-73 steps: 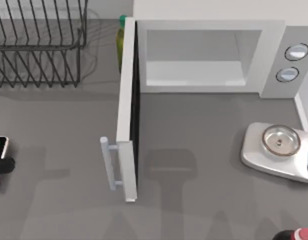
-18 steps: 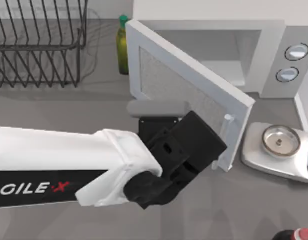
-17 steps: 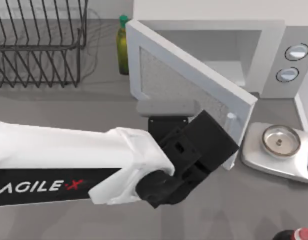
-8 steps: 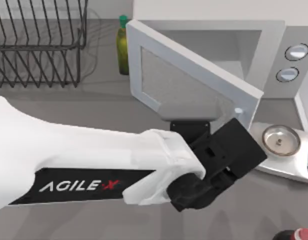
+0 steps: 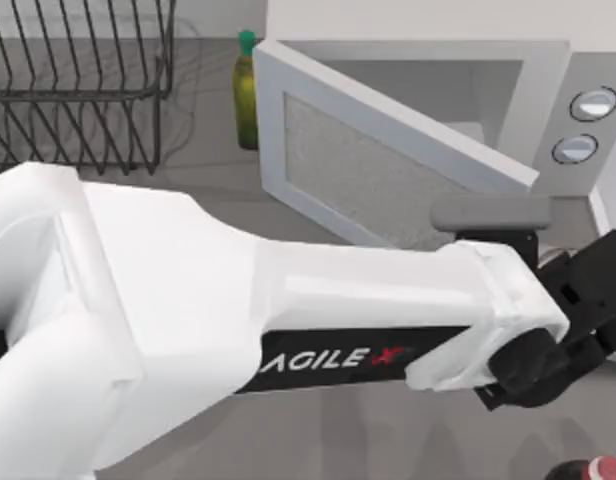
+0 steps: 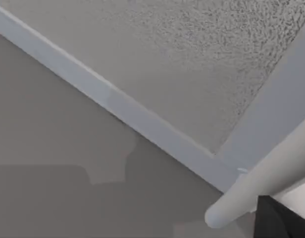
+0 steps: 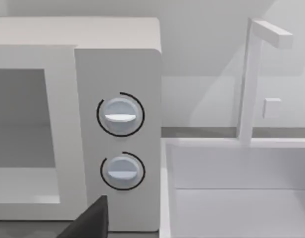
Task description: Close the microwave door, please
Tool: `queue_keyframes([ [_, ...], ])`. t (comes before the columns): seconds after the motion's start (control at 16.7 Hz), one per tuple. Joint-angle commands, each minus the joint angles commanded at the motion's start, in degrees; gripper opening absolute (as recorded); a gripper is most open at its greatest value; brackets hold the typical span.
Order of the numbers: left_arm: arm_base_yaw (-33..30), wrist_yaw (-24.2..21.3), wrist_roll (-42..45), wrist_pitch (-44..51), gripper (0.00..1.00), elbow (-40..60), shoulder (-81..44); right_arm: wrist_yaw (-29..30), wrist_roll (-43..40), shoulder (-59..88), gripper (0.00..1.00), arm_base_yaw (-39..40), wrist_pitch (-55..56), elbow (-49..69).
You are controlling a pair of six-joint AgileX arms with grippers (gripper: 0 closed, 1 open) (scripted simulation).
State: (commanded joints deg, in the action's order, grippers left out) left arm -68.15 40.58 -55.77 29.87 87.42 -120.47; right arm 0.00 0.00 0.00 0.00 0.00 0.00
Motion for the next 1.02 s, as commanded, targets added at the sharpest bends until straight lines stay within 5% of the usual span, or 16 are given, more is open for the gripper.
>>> queue_keyframes([
  [0.48, -0.66, 0.24, -1.16, 2.75, 0.00, 5.10, -3.65, 0.00, 0.00, 0.00, 1.00, 0.00, 0.00, 0.00],
  [1.02, 9.92, -5.13, 10.81, -1.38, 0.00, 18.16, -13.37, 0.00, 0.00, 0.00, 1.00, 0.00, 0.00, 0.00],
])
